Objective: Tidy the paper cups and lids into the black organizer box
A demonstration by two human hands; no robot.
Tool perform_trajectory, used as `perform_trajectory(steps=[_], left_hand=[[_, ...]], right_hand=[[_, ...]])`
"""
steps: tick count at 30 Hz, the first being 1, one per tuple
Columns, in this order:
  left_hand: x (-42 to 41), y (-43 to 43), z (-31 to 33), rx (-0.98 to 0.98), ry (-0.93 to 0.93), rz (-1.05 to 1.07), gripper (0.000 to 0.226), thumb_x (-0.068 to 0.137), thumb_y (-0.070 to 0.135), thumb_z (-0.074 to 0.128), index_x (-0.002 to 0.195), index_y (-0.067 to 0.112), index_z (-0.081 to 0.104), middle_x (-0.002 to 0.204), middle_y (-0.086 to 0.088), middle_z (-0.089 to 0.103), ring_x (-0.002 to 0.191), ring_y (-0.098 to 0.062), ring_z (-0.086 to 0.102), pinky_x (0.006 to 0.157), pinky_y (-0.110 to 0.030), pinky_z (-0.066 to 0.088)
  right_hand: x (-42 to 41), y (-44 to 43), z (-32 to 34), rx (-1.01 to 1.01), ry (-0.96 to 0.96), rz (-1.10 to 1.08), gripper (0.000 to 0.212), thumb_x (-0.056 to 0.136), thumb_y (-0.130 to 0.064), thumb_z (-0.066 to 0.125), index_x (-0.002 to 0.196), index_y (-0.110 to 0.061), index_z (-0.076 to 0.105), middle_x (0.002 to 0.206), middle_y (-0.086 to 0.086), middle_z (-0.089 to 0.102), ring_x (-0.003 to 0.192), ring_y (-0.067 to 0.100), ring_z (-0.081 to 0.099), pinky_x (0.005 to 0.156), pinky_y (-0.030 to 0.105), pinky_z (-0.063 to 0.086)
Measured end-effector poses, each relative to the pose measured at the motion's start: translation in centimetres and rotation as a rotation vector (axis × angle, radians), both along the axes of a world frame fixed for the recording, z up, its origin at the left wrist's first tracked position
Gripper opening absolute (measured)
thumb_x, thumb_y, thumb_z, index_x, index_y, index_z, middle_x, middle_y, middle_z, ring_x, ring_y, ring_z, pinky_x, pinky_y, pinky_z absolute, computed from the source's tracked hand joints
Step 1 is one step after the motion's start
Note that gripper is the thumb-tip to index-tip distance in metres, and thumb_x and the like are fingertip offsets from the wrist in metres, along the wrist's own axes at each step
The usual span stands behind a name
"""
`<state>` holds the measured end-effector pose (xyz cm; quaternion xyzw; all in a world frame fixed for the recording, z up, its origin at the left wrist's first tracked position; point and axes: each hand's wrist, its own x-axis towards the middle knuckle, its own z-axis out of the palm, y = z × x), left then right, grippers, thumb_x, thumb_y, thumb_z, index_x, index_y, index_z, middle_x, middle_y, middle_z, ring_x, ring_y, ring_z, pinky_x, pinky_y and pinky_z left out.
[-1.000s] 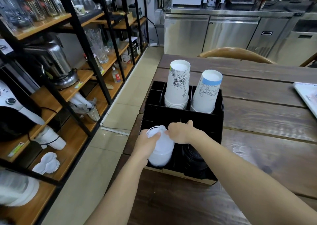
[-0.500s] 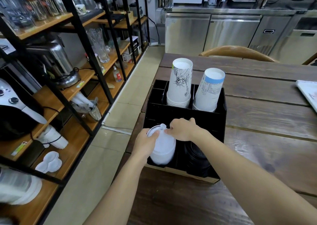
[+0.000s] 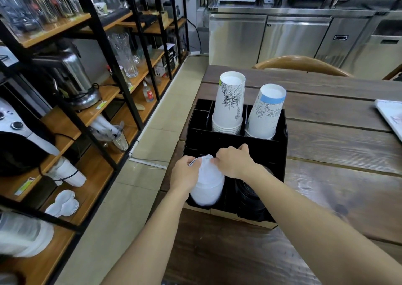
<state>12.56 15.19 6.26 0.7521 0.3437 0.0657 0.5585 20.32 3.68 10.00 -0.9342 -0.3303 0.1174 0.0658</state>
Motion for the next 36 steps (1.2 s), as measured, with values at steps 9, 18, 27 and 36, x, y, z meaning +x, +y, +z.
perform_trajectory(steps=[9,18,27,36], left_hand=[[-1.0,-0.5,-0.4,-0.092,-0.066,0.042,0.026,0.089,0.026,0.055,0.114,0.018,0.06,0.105,0.002,0.062,0.098,-0.016,0.055,0.077,-0.028,0.04],[-1.3,-0.1,-0.6,-0.093,-0.069,0.039,0.025,0.09,0.027,0.054,0.113,0.019,0.06,0.104,0.003,0.061,0.098,-0.015,0.055,0.077,-0.028,0.04],[-1.1,0.0,-0.9,-0.049,-0.069,0.029,0.009,0.089,0.026,0.053,0.095,0.029,0.059,0.092,0.01,0.061,0.09,-0.011,0.055,0.068,-0.026,0.044],[-1.5,-0.1,-0.3,0.047,-0.062,0.019,0.028,0.091,0.026,0.052,0.115,0.017,0.062,0.09,0.015,0.057,0.095,-0.014,0.054,0.079,-0.027,0.038]], right_hand=[[0.0,-0.4,0.3,0.013,0.074,-0.015,0.042,0.097,-0.032,0.034,0.057,-0.019,0.03,0.061,-0.005,0.038,0.078,0.025,0.046,0.089,0.041,0.025],[0.0,-0.5,0.5,0.05,0.102,-0.003,0.043,0.097,-0.034,0.036,0.057,-0.02,0.03,0.06,-0.005,0.037,0.075,0.024,0.044,0.089,0.041,0.026],[0.2,-0.8,-0.1,0.117,0.114,-0.01,0.033,0.093,-0.034,0.038,0.067,-0.015,0.044,0.067,-0.003,0.048,0.077,0.024,0.049,0.08,0.037,0.021],[0.4,-0.8,0.2,0.122,0.164,-0.034,0.034,0.094,-0.039,0.039,0.072,-0.014,0.047,0.068,-0.004,0.05,0.079,0.023,0.049,0.085,0.04,0.024]])
